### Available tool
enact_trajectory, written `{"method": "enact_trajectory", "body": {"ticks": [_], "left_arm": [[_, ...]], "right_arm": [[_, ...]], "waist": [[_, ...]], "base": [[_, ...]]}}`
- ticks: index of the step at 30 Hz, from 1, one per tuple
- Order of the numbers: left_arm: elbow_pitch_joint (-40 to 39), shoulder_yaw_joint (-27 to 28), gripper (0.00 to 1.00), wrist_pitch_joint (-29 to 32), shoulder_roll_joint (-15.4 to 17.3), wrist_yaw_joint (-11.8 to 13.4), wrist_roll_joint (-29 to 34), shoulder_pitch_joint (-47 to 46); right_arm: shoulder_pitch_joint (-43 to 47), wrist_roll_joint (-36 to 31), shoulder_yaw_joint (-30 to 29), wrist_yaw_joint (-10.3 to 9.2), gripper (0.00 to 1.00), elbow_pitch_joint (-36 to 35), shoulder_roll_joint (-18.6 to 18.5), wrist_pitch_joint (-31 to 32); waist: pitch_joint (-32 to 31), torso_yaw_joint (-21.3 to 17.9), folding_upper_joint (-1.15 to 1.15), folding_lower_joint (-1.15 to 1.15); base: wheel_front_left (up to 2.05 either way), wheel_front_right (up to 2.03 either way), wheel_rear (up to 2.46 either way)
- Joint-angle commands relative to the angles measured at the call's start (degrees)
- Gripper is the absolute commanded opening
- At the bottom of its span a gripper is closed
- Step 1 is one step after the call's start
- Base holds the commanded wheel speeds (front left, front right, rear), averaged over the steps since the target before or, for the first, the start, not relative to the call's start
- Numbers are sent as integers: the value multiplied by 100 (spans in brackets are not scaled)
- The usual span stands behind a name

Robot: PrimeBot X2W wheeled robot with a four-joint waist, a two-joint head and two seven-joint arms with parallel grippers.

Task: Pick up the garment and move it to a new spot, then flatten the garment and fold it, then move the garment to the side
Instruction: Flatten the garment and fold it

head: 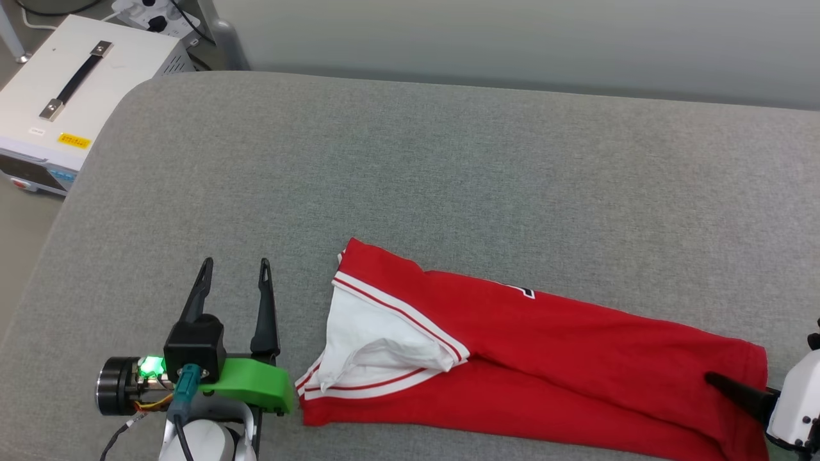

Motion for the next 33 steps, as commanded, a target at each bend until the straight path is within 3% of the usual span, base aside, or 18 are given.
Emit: {"method": "enact_trajectory", "body": {"ticks": [1, 12, 13, 15, 24, 33], "left_arm": [[-11, 99, 100, -32, -119, -90, 144, 120], [-91, 726, 100, -32, -756, -553, 866, 463], [-95, 764, 100, -32, -798, -590, 933, 487], [-91, 830, 100, -32, -874, -651, 1030, 525], [-90, 1020, 100, -32, -1088, -890, 1310, 683], [-57, 1136, 100, -32, -1203, -1071, 1456, 849]], "right_arm": [[-16, -44, 187, -4, 100, 77, 177, 43], [-70, 40, 710, -4, 100, -91, 221, -93], [-74, 31, 740, -4, 41, -100, 195, -127], [-80, 42, 766, -4, 0, -101, 154, -195], [-98, 62, 684, -4, 0, 82, -189, -533], [-168, -231, 441, -4, 0, 539, -825, -811]], "waist": [[24, 52, 0, 0], [-26, 130, 0, 0], [-34, 127, 0, 0], [-48, 123, 0, 0], [-208, 86, 0, 0], [-401, 53, 0, 0]], "base": [[0, 0, 0], [0, 0, 0], [0, 0, 0], [0, 0, 0], [0, 0, 0], [0, 0, 0]]}}
